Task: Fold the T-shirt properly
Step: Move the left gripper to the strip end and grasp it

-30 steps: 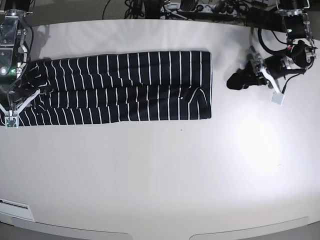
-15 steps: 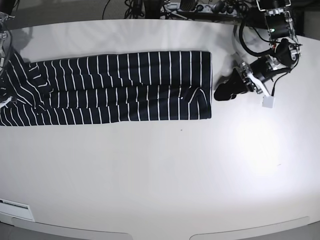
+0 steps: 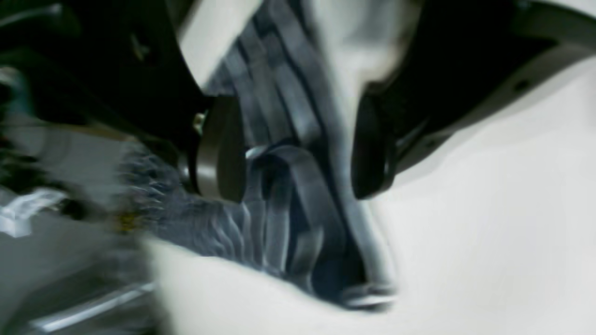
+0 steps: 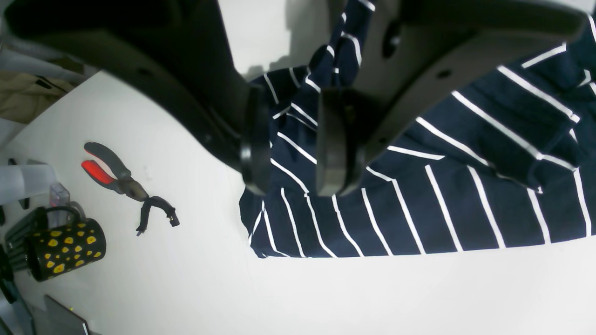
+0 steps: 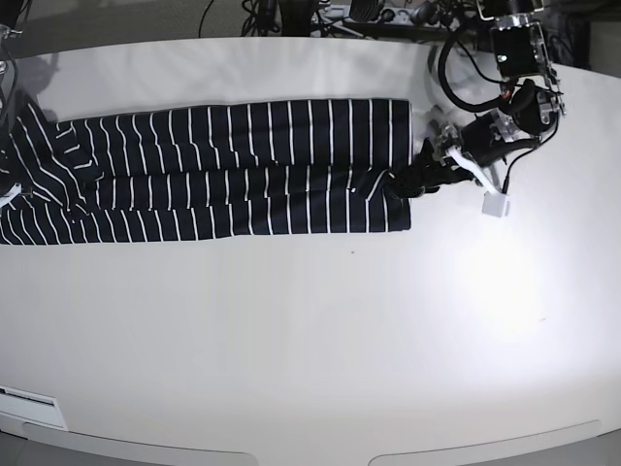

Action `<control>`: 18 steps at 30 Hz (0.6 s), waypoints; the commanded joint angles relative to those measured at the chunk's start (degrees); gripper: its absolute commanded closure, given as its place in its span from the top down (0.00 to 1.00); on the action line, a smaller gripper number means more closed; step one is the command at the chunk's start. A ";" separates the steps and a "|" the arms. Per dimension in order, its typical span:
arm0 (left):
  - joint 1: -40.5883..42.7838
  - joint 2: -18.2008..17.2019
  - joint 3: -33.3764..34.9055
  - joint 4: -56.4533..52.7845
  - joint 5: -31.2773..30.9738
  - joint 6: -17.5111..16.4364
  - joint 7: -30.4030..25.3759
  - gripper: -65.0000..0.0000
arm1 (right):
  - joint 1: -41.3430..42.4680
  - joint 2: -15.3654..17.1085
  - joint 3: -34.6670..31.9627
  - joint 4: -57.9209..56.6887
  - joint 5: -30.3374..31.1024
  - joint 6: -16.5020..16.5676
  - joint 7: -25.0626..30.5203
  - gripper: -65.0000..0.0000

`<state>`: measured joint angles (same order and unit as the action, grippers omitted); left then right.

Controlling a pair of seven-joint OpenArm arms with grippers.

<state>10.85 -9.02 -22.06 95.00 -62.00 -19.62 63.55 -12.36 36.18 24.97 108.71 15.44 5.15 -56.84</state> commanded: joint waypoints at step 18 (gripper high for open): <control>5.03 8.00 9.86 7.21 18.56 16.31 -5.07 0.57 | 0.44 2.16 0.59 0.90 -0.48 0.87 0.68 0.30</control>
<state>14.81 -1.02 -12.36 102.72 -46.35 -5.02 53.95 -12.53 36.82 24.95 108.71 15.44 6.24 -57.06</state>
